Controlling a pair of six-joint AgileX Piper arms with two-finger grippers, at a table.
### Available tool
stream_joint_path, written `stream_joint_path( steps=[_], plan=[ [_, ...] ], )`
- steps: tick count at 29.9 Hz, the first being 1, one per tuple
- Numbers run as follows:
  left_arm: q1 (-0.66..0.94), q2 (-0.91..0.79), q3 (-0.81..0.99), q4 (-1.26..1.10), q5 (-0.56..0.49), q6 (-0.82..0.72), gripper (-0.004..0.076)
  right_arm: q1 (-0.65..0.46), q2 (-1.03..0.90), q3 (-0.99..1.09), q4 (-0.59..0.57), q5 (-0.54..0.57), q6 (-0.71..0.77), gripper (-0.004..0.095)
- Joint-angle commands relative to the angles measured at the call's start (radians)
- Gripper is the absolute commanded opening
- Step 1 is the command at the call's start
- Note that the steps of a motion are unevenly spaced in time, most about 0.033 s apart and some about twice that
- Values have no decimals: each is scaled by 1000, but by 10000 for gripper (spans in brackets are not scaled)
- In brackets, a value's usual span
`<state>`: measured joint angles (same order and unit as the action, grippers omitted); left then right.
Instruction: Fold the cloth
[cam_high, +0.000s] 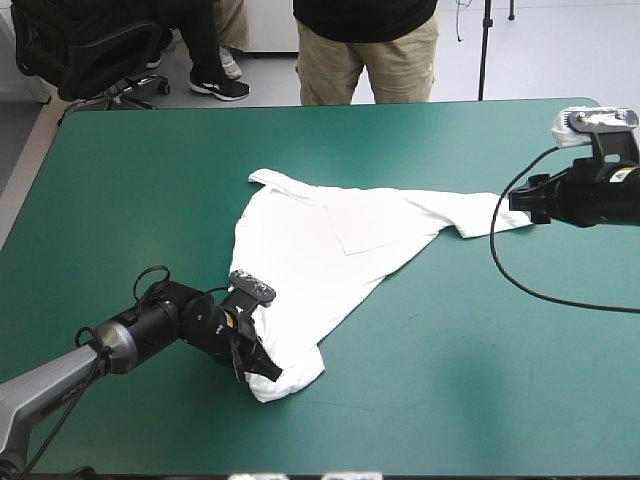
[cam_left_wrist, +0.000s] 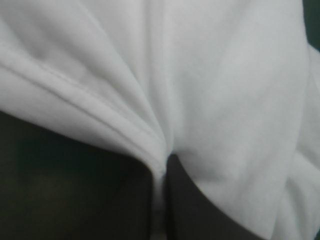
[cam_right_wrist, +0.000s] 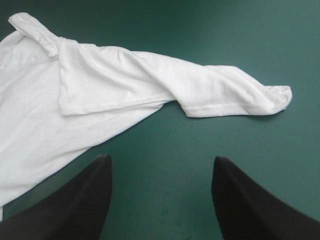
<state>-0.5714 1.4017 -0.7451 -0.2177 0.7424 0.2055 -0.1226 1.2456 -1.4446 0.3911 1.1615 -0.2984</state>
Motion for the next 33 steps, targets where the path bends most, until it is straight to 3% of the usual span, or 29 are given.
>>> stream_joint_path(
  steps=[1, 6, 13, 22, 33],
  plan=[
    [-4, 0, 0, 35, 21, -11, -9, -5, 37, -24, 40, -48, -9, 553],
    [-4, 0, 0, 35, 9, -13, -9, -5, 117, -24, 67, -72, -40, 553],
    [-4, 0, 0, 35, 0, -13, -9, 64, 285, -24, -161, -212, 44, 553],
    [-4, 0, 0, 31, 7, -29, -9, 64, 488, -26, -194, -308, 119, 553],
    [-4, 0, 0, 31, 5, -38, -9, 62, 574, -26, -343, -449, 201, 553]
  ],
)
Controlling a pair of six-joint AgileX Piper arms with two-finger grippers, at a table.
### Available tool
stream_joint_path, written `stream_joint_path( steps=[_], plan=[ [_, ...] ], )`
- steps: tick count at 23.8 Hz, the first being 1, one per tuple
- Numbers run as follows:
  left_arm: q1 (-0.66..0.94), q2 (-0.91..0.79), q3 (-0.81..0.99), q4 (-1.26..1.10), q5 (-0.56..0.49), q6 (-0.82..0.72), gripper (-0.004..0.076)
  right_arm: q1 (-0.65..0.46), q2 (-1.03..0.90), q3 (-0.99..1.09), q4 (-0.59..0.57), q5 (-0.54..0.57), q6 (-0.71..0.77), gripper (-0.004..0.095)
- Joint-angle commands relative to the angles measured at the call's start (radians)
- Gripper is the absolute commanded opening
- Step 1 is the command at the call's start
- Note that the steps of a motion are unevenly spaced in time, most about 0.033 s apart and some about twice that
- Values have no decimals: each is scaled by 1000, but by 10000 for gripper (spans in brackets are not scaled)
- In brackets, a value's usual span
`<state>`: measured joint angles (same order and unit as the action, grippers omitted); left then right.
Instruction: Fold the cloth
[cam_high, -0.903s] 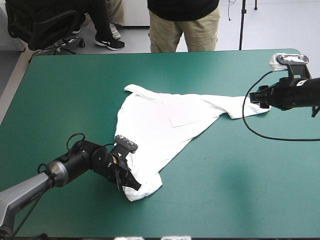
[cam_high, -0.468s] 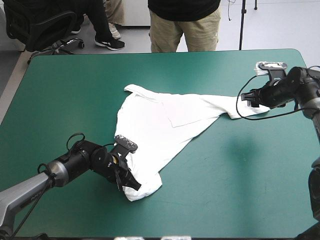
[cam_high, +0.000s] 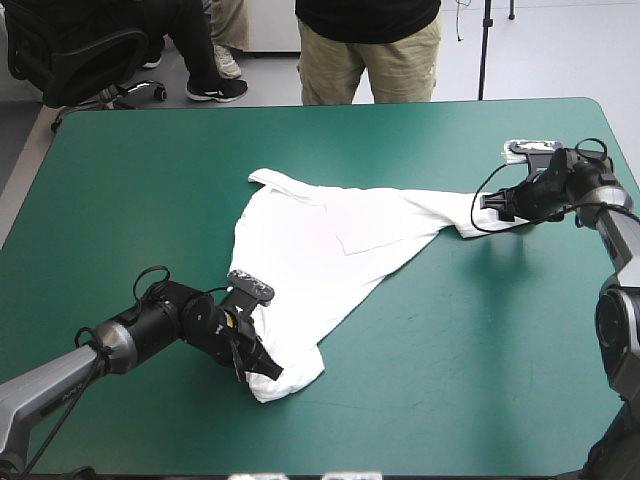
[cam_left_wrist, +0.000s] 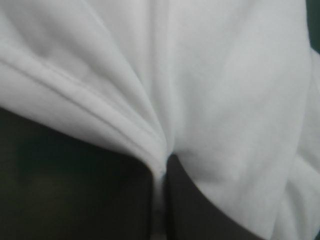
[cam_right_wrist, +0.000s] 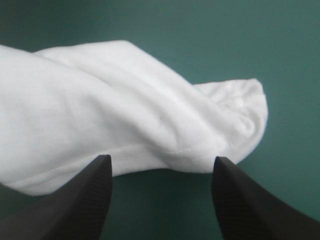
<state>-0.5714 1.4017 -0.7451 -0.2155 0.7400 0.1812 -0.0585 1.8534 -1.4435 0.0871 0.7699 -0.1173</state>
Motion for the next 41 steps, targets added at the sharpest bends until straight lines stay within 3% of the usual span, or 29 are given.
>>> stream_joint_path(
  steps=[1, 5, 8, 10, 11, 12, 17, 22, 25, 28, 37, 41],
  plan=[
    [-4, 0, 0, 29, 7, -13, -9, -3, -16, -29, -63, -65, 36, 553],
    [-4, 0, 0, 29, 7, -13, -9, -13, 14, -29, -80, -64, 36, 477],
    [-4, 0, 0, 29, 7, -13, -9, -19, 36, -29, -81, -70, 36, 359],
    [-4, 0, 0, 29, 5, -13, -9, -20, 52, -29, -81, -95, 34, 213],
    [-4, 0, 0, 27, 5, -13, -9, -20, 59, -29, -81, -94, 28, 66],
    [-4, 0, 0, 27, 5, -13, -9, -20, 59, -29, -79, -92, 19, -13],
    [-4, -109, -24, 111, 64, -66, -9, -20, -50, -29, -28, -49, -5, -17],
    [-4, -344, -232, 626, 266, -324, -9, -20, -302, -34, 252, 75, -205, -17],
    [-4, -409, -390, 765, 302, -347, -9, -20, -444, -40, 433, 105, -334, -17],
    [-4, -434, -549, 820, 302, -349, -9, -20, -565, -72, 527, 95, -390, -17],
    [-4, -438, -1072, 874, 218, -234, -9, -20, -806, -344, 513, 97, -391, -17],
    [-4, -434, -1356, 794, 226, -136, -9, -20, -907, -483, 390, 102, -322, -17]
  ],
)
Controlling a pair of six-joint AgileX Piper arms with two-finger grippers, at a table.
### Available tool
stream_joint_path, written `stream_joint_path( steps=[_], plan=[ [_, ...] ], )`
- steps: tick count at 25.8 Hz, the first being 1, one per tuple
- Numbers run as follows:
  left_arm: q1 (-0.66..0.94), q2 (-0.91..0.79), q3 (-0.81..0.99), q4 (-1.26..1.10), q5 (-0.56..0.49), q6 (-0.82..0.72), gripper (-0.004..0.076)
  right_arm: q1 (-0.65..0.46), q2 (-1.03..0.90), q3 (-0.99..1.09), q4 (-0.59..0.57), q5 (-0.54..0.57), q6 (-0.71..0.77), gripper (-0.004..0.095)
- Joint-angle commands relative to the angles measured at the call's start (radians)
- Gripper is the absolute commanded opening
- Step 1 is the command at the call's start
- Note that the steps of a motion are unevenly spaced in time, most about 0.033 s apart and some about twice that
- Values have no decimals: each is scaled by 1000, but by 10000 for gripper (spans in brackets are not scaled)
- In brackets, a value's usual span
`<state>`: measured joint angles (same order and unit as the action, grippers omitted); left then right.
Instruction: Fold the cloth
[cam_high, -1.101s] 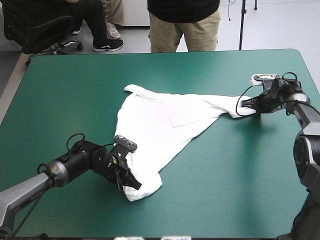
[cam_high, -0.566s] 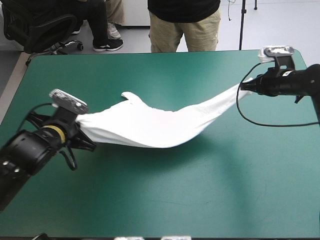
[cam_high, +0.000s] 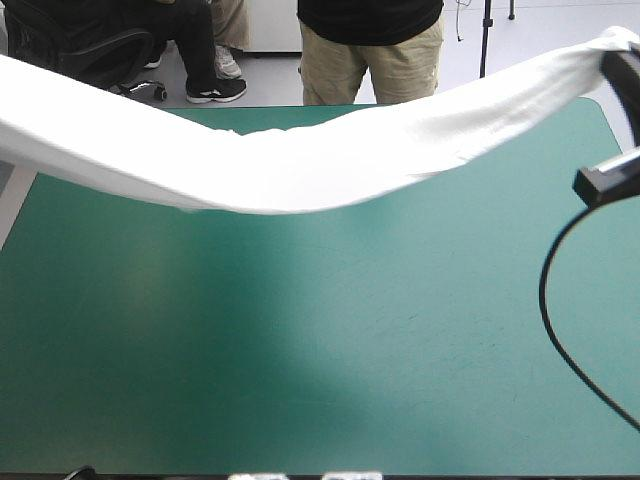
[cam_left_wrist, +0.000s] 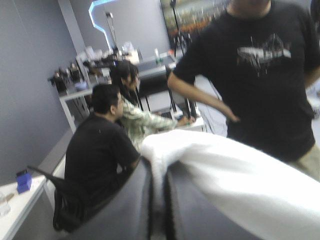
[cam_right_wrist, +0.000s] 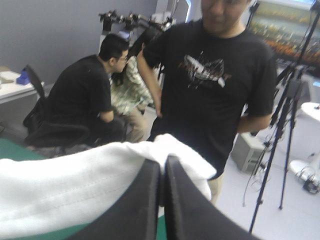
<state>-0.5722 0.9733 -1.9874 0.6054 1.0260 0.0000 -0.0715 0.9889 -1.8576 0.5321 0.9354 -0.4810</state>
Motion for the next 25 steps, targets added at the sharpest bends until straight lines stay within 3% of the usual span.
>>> stream_joint_path(
  steps=[1, 5, 7, 13, 15, 19, 25],
  plan=[
    [-3, -6, -133, -49, -42, 59, -9, -7, -53, -77, -84, -55, 67, -17],
    [-3, 2, -52, -87, 33, 77, -9, -7, -57, -42, -114, 87, 114, -17],
    [-3, 31, 100, -78, 79, 77, -9, -7, -40, 56, -114, 192, 132, -17],
    [-3, 116, 392, -71, 95, -26, -9, -7, -12, 313, -117, 201, 157, -17],
    [-3, 156, 508, -30, 27, -98, -9, -7, -1, 398, -117, 151, 157, -17],
    [23, 267, 662, 65, -232, -292, -9, -7, 61, 533, -137, 0, 150, -17],
    [158, 523, 669, 57, -562, -464, -9, -7, 275, 581, -132, -247, 114, -18]
  ],
)
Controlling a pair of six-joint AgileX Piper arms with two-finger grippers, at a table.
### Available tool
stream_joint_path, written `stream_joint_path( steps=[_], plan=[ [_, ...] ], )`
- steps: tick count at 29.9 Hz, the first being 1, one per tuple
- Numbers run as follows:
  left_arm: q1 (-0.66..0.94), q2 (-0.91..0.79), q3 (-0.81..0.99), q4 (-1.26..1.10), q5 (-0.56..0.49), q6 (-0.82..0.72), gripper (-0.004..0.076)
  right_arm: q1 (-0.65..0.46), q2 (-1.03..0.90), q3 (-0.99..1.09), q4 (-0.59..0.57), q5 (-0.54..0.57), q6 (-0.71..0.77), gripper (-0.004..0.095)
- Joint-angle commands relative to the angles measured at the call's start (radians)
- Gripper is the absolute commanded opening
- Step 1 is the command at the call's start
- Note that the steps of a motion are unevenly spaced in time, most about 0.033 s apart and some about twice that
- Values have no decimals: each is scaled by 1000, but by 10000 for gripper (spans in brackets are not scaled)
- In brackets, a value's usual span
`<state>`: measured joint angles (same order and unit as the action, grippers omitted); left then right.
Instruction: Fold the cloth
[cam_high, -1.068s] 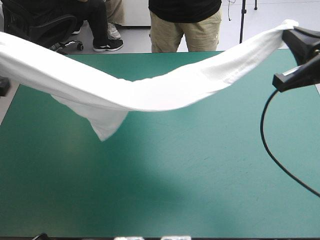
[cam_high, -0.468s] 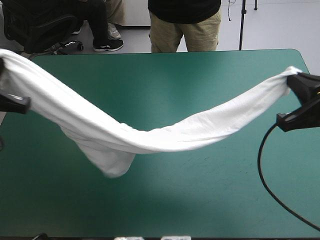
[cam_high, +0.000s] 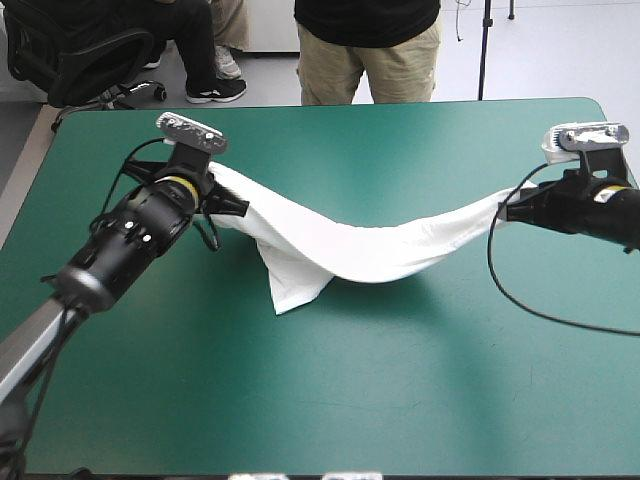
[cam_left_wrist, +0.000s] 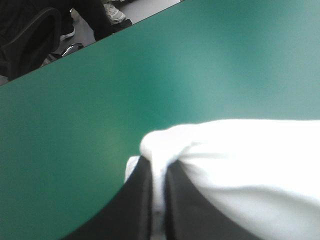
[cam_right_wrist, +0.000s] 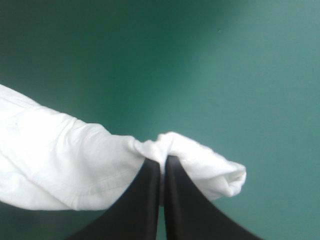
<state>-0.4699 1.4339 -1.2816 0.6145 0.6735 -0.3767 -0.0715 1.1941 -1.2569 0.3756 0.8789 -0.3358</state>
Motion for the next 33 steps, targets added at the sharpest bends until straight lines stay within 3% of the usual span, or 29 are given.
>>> stream_joint_path(
  steps=[1, 4, 9, 12, 13, 16, 18, 20, 26, 30, 33],
  plan=[
    [78, 93, -46, 48, -257, -101, -9, -7, 106, -19, 27, -235, -31, -17],
    [128, 192, -93, 29, -314, -134, -9, -7, 206, -31, 27, -353, -31, -17],
    [170, 313, -171, -50, -357, -116, 36, -7, 356, -86, 29, -373, -23, 33],
    [170, 351, -173, -55, -432, -124, 159, -7, 422, -112, 29, -371, -23, 152],
    [170, 358, -173, -71, -441, -124, 226, -7, 444, -125, 29, -371, -23, 235],
    [170, 372, -173, -103, -430, -117, 424, -9, 473, -155, 16, -377, -23, 446],
    [170, 370, -173, -103, -404, -114, 503, -11, 476, -178, -8, -382, -23, 536],
    [168, 348, -173, -123, -347, -59, 503, -24, 469, -216, -25, -367, -23, 547],
    [129, 204, -173, -333, -116, 338, 463, -79, 404, -324, -26, -231, -11, 509],
    [97, 93, -155, -498, 40, 449, 456, -80, 322, -338, -24, -126, -11, 509],
    [62, 24, -82, -595, 83, 474, 456, -80, 253, -338, -19, -70, -11, 509]
  ],
)
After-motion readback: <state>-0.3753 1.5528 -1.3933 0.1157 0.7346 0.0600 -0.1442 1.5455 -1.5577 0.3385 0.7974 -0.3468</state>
